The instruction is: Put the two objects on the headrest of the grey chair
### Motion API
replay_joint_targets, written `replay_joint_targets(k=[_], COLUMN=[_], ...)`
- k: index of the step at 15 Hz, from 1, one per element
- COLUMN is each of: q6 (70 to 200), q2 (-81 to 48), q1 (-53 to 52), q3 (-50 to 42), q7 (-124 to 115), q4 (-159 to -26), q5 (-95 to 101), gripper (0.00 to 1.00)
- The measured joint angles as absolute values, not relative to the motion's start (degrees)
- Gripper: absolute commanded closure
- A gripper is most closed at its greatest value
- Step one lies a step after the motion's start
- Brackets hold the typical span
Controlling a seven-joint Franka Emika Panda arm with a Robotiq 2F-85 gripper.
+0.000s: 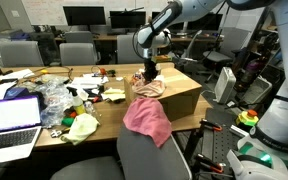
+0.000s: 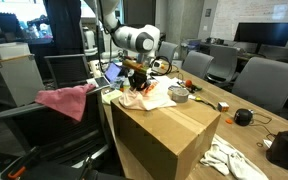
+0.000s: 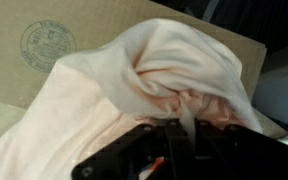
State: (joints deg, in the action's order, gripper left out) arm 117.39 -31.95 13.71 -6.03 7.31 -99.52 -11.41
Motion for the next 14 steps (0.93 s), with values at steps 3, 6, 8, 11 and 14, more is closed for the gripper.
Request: replay_joint_targets(k=[3, 6, 8, 11, 14], q6=[117.4, 117.5, 117.7, 118.6, 119.9], q2=[-29.0, -24.8, -21.9, -18.2, -14.3], q1=[13.7, 13.7, 13.7, 13.7, 13.5], q3=[-6.0, -6.0, -6.0, -6.0, -6.0], q7=[7.3, 7.3, 7.4, 7.5, 7.5], q4=[-100.1, -101.9, -103.7, -106.6, -109.3], q5=[-11.5, -11.6, -11.8, -12.2, -12.3], gripper=[0.98, 0.98, 0.98, 0.98, 0.98])
